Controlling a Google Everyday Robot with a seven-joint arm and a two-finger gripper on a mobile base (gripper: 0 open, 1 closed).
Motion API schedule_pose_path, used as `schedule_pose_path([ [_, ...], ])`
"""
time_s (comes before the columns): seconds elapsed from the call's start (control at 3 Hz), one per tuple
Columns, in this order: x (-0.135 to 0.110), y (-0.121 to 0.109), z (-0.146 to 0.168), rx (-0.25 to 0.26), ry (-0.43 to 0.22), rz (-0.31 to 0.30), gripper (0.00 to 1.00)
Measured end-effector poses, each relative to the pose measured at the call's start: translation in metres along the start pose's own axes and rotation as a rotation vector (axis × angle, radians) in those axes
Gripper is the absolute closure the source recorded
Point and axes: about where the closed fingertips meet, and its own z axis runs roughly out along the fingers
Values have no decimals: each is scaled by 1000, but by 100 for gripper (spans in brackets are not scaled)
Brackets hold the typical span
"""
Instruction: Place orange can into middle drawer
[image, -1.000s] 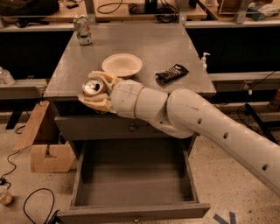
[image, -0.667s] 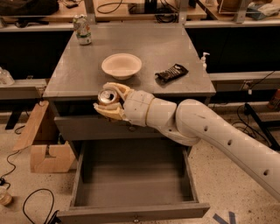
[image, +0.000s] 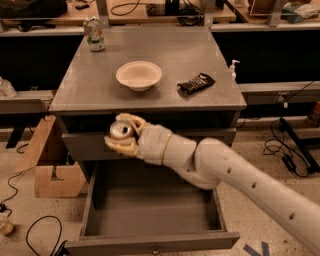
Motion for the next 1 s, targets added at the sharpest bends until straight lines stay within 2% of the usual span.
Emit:
schedule_pose_path([
  [0.33,37,49,-4,-18,-27,41,100],
  [0.67,89,77,-1,-36,-60,62,100],
  [1.0,144,91,8,-87,-57,105,100],
])
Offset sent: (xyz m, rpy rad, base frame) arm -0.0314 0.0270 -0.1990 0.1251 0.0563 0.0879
